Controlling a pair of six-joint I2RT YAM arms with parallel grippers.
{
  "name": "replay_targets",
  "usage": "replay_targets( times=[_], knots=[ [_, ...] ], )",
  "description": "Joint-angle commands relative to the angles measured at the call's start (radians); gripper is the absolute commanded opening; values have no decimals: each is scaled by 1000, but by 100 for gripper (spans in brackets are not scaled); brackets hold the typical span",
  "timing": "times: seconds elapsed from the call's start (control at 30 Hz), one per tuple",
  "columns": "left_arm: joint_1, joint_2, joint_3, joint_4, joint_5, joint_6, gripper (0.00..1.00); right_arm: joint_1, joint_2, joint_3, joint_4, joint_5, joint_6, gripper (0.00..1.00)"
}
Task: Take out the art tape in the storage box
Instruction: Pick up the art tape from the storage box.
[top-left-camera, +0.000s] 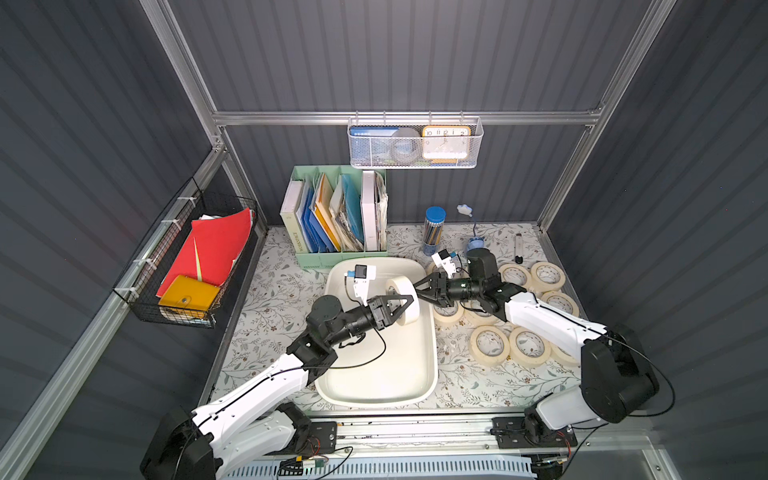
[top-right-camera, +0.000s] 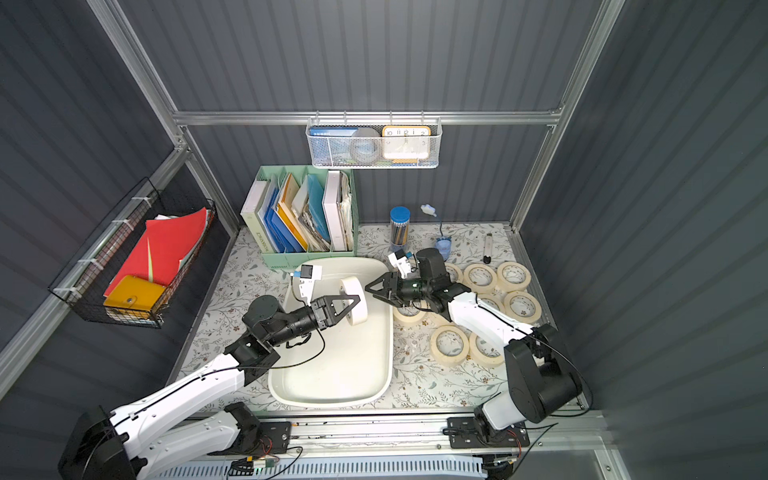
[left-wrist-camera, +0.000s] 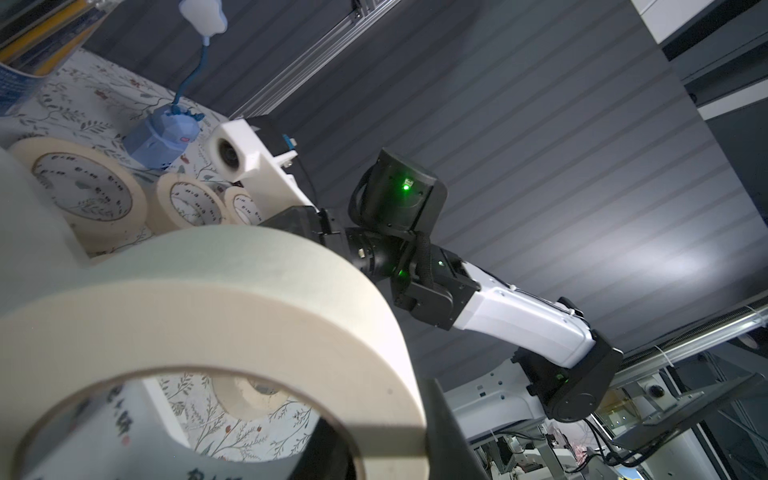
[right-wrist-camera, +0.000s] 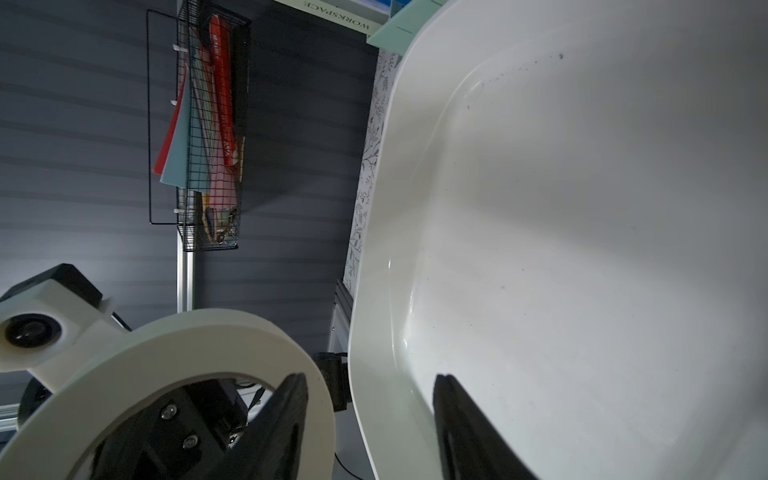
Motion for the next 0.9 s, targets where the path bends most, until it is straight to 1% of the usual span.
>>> replay_targets(
  times=[0.0, 0.13, 0.33, 0.47, 0.57, 0.73, 0.87],
  knots=[
    [8, 9, 14, 130, 33, -12, 0, 34, 19, 16, 143, -51, 81, 55],
    [8, 20, 19, 104, 19, 10, 0, 60, 36, 13, 230, -58, 143, 55],
    [10, 36, 37, 98, 12, 34, 0, 92, 63, 17, 274, -57, 171, 54],
    [10, 42, 42, 88, 4, 47, 0, 104, 93, 8, 412, -73, 268, 52],
    [13, 42, 44, 78, -7, 60, 0, 116, 104, 1, 466, -77, 306, 52],
    [28, 22, 65, -7, -37, 104, 0, 124, 77, -33, 480, -74, 319, 52],
    [43, 0, 73, -56, -64, 125, 0, 124, 40, -62, 450, -67, 305, 53]
  ],
)
